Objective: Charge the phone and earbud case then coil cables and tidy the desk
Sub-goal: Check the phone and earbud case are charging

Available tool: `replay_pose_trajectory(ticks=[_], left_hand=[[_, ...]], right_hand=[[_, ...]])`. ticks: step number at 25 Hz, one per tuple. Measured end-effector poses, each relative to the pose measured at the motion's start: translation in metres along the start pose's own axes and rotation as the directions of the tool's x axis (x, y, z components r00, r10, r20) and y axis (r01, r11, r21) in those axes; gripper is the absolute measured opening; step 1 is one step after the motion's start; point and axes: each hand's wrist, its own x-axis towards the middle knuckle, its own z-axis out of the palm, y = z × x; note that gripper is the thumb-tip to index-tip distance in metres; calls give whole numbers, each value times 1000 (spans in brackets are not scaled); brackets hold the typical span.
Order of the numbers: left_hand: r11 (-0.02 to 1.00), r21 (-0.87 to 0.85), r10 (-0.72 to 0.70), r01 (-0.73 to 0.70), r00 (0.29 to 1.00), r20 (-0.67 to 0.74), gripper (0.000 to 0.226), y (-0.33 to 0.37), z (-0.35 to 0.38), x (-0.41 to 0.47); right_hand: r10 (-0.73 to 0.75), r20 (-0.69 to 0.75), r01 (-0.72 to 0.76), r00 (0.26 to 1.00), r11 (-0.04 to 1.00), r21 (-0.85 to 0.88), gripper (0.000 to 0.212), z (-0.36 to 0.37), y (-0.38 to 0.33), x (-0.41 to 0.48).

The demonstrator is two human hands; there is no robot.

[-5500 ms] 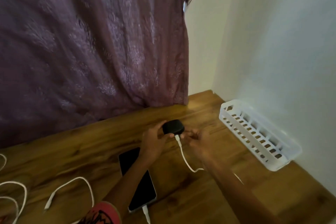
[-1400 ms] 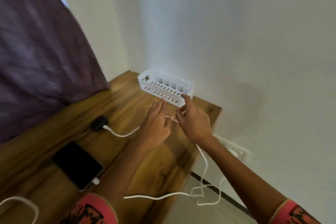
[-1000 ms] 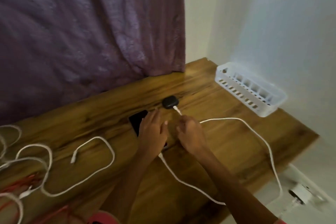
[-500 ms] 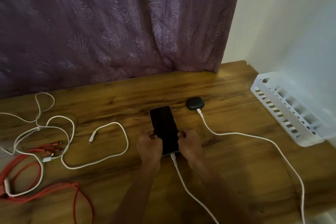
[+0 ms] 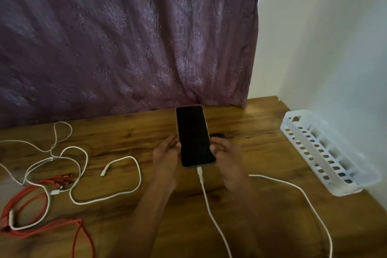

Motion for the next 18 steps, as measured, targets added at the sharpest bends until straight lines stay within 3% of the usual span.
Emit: replay_pose_trajectory(ticks=[3,8,13,18], left_hand=[[993,-55,110,-102,982,154,30,40,22,-11],[943,-201,326,-266,863,386,33,112,54,-37],[887,-300,454,-351,778,434,34,157,69,-59],[832,-350,553,-430,694,461,35,181,77,-77]], right_hand=[[-129,21,125,991,985,123,26,-7,-46,-5],[-317,-35,318,948,933,171,30,-9,-117,-19],[-506,40,478,862,835,274,31,-17,-166,-39],[-593,36,553,805,771,316,31,-20,-189,-51]])
